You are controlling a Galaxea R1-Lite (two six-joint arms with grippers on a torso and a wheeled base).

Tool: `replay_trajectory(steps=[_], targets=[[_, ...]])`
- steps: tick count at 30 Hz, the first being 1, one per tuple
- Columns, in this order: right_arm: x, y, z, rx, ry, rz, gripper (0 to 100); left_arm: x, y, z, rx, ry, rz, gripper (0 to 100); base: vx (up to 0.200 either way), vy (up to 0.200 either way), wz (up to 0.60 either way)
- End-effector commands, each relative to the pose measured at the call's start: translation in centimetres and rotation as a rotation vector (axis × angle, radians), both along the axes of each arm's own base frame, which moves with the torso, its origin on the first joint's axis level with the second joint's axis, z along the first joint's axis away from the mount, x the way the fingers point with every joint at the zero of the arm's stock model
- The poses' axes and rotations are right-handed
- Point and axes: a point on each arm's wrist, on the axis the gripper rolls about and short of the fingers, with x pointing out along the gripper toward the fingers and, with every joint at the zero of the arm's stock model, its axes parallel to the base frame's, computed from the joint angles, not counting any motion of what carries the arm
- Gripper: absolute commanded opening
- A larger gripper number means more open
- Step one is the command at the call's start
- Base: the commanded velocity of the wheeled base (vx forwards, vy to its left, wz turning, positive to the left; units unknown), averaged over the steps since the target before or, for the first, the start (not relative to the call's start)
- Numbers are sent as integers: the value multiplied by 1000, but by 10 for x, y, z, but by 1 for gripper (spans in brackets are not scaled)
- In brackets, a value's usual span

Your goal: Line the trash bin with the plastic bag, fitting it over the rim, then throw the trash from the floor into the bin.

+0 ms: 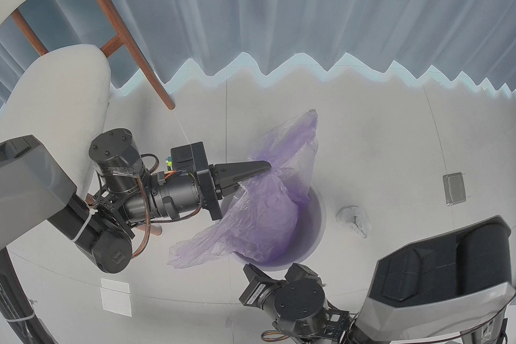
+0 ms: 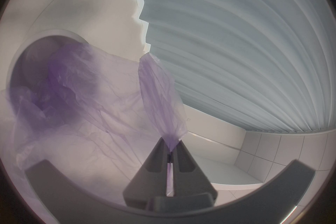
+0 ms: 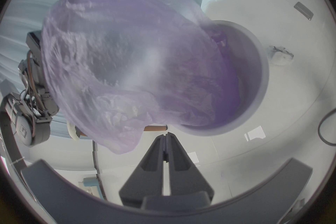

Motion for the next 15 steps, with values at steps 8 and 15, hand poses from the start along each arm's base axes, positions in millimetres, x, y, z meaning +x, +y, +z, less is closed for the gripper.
replay_trajectory(steps=[8,15], targets=[[-32,-58,53,74,84,6,0,0,9,15,8,-2,-57,0,0,0,0],[-53,-105,87,155,72,-11,0,-11,18,39,-15,-86,-56,0,0,0,0]])
